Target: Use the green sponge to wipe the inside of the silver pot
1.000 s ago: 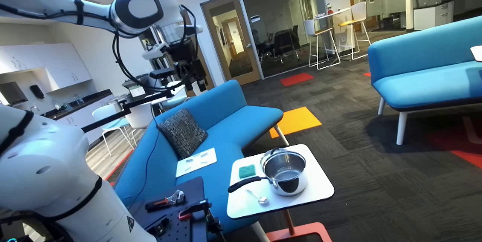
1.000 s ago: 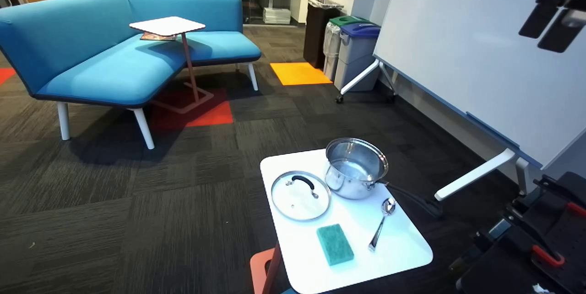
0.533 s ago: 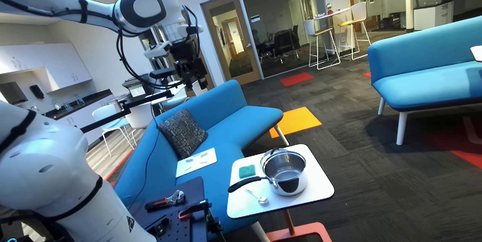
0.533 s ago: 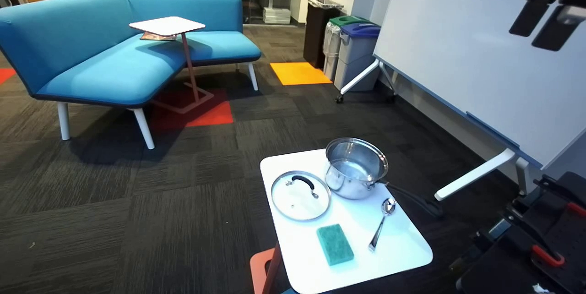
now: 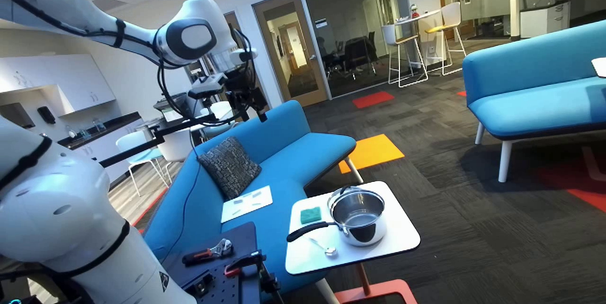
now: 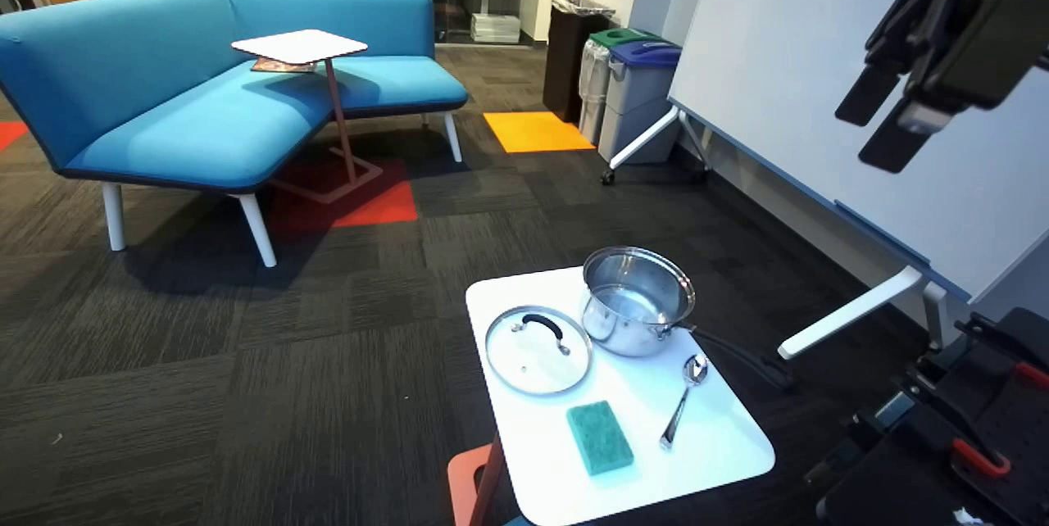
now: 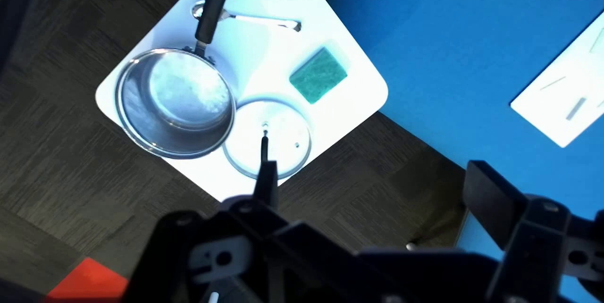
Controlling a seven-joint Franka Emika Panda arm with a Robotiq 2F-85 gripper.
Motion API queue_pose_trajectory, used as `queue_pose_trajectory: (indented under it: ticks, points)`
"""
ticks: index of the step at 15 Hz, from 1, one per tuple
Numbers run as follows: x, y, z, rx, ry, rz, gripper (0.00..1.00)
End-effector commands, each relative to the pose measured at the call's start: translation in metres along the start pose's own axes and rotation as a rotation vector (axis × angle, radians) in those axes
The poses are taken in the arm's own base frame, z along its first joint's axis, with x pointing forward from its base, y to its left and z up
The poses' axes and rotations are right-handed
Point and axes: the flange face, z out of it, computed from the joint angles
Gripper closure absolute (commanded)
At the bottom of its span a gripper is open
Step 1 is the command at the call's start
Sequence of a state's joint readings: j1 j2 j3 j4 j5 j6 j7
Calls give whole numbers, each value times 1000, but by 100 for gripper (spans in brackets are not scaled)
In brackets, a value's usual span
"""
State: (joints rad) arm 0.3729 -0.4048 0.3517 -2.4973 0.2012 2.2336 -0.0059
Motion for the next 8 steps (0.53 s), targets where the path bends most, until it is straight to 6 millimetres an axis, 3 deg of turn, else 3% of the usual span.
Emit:
queue_pose_trajectory:
  ticks: [1, 8]
  points:
    - [5, -28, 41, 32, 4, 25, 0]
    - [17, -64, 126, 77, -10, 124, 0]
